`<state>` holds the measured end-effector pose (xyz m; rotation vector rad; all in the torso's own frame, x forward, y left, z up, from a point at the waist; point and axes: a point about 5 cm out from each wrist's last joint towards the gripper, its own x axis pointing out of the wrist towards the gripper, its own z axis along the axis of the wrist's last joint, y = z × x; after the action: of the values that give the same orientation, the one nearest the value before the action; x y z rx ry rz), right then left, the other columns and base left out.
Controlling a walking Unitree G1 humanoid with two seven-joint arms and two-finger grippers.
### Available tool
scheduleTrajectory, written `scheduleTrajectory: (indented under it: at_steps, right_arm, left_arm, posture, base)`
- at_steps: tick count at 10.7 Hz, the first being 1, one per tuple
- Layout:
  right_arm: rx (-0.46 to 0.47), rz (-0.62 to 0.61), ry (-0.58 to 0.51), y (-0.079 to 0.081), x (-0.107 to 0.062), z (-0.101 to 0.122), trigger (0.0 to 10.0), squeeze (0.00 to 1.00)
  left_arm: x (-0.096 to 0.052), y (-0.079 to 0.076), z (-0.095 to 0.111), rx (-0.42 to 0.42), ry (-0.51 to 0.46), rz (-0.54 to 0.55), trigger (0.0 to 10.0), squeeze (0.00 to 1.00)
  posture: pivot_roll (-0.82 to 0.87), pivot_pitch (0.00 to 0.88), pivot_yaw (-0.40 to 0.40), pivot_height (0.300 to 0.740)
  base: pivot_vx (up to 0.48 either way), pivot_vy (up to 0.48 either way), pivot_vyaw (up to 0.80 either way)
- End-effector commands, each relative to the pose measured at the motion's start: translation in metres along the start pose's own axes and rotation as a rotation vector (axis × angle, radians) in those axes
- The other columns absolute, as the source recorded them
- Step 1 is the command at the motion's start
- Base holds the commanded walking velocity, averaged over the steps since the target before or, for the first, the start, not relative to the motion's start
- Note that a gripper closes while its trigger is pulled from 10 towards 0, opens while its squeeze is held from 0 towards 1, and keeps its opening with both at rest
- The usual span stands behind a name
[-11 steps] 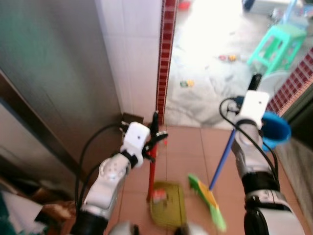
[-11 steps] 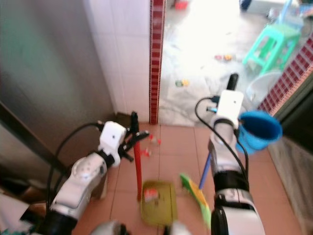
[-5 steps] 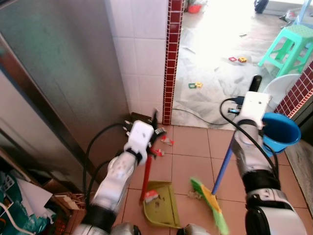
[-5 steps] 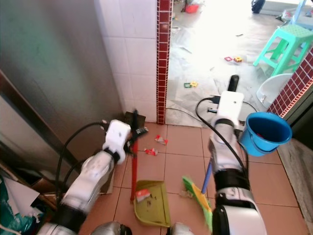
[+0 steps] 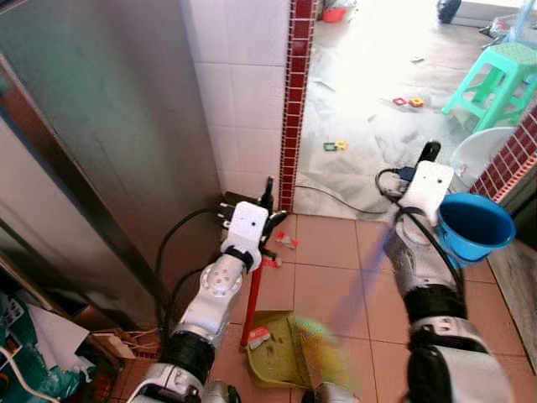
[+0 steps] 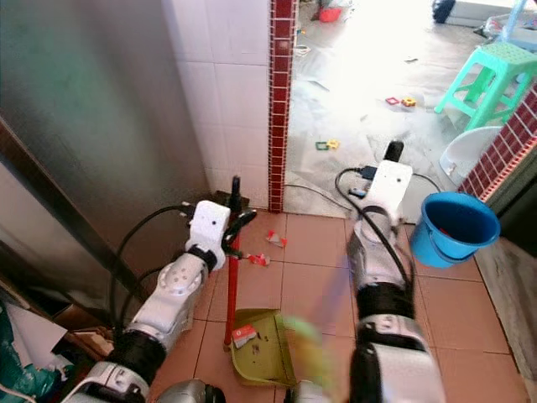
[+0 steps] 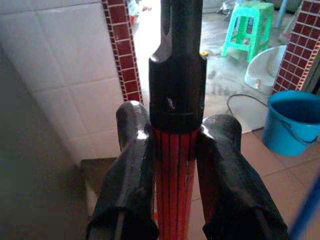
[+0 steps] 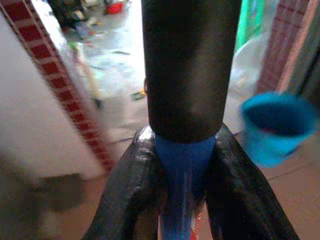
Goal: Sweep floor
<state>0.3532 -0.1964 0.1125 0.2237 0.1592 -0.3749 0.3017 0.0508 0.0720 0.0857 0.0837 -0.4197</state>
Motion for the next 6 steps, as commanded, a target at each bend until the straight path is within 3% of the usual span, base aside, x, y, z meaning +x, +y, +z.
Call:
scheduleTrajectory:
  at_steps: [1, 2, 3, 5, 6]
  right_arm:
    - [0.146, 0.093, -0.071, 0.023, 0.000, 0.027, 10.0, 0.00]
    - [0.190, 0.186, -0.120, 0.039, -0.004, 0.044, 10.0, 0.00]
    - [0.160, 0.231, -0.151, 0.044, -0.005, 0.051, 10.0, 0.00]
    - [-0.087, 0.420, -0.363, 0.059, -0.017, 0.077, 10.0, 0.00]
    - [-0.107, 0.431, -0.378, 0.059, -0.018, 0.078, 10.0, 0.00]
  left_arm:
    - [0.003, 0.001, 0.001, 0.009, -0.005, 0.007, 10.0, 0.00]
    - [0.003, 0.002, 0.000, 0.007, -0.006, 0.011, 10.0, 0.00]
    - [0.004, 0.002, -0.001, 0.007, -0.009, 0.012, 10.0, 0.00]
    - [0.004, 0.002, -0.002, -0.005, -0.009, 0.004, 10.0, 0.00]
    - [0.004, 0.002, -0.002, -0.010, -0.008, -0.001, 10.0, 0.00]
  posture:
    - [-0.03, 0.055, 0.029, 0.740]
    - [-0.03, 0.054, 0.029, 0.740]
    - [-0.03, 0.052, 0.026, 0.740]
    - [-0.03, 0.050, 0.026, 0.740]
    - [-0.03, 0.050, 0.026, 0.740]
  base:
    - [0.000, 0.000, 0.00]
    - [0.000, 0.000, 0.00]
    - [0.000, 0.000, 0.00]
    - [0.000, 0.000, 0.00]
    - [0.000, 0.000, 0.00]
